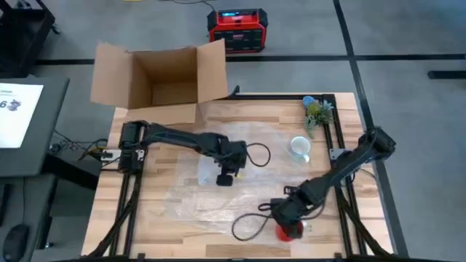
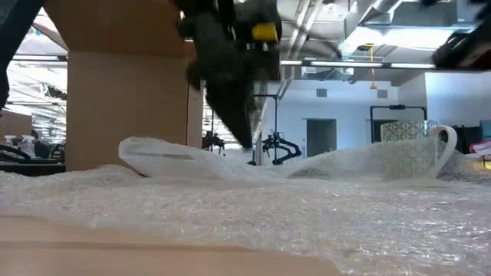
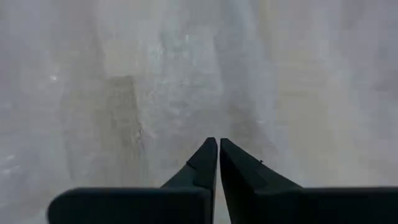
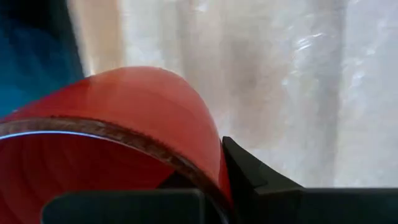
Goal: Wrap mug
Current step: Wrap the red mug with bubble wrap
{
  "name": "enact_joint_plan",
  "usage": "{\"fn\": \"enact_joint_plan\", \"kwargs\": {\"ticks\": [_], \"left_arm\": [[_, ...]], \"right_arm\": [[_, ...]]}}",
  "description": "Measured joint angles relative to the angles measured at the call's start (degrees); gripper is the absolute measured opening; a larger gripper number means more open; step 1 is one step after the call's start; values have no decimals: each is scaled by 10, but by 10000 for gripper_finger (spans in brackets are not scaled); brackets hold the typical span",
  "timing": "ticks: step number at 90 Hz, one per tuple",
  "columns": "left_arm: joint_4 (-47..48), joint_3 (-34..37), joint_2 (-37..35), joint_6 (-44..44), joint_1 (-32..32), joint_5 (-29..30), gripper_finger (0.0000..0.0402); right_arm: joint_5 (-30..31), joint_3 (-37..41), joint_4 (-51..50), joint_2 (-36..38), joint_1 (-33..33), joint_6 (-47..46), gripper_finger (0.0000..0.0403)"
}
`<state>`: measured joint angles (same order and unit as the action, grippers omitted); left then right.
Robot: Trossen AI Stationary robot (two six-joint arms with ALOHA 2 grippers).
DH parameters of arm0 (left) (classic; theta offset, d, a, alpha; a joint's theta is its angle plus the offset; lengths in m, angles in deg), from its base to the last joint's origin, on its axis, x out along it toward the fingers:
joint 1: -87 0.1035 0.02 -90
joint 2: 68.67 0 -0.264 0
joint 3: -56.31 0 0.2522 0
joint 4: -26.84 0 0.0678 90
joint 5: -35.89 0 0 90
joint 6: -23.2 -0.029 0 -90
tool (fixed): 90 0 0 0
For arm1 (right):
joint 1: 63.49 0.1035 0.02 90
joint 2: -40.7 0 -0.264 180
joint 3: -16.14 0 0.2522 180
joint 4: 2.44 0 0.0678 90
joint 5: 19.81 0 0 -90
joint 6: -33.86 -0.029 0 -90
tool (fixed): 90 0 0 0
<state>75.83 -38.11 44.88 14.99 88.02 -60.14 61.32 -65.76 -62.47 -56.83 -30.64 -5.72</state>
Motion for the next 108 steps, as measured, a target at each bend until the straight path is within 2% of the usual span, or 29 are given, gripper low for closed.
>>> {"fn": "enact_joint_plan", "kwargs": {"ticks": [13,28,38,50,63,77,87,96,108], "left_arm": [[-71,5,46,7,6,35,0],[-135,4,63,-5,28,144,0],[-170,5,65,-9,57,190,0],[-207,6,65,-7,85,214,0],[-232,1,46,-12,77,242,0],[-188,-10,12,-15,43,248,0],[-130,-18,-21,12,-2,296,0],[-52,-21,-57,61,-49,330,0],[87,-13,-84,160,-106,300,0]], "right_arm": [[-17,0,5,-27,-16,26,8],[-38,-2,7,-43,-4,25,8],[-48,-2,7,-46,10,16,8],[-69,-2,7,-47,23,1,8],[-81,-1,0,-48,28,5,8],[-66,-23,-40,-35,23,19,8],[-35,-68,-106,-12,12,26,8],[-6,-104,-176,-6,-1,27,8],[19,-125,-170,-5,-30,72,8]]}}
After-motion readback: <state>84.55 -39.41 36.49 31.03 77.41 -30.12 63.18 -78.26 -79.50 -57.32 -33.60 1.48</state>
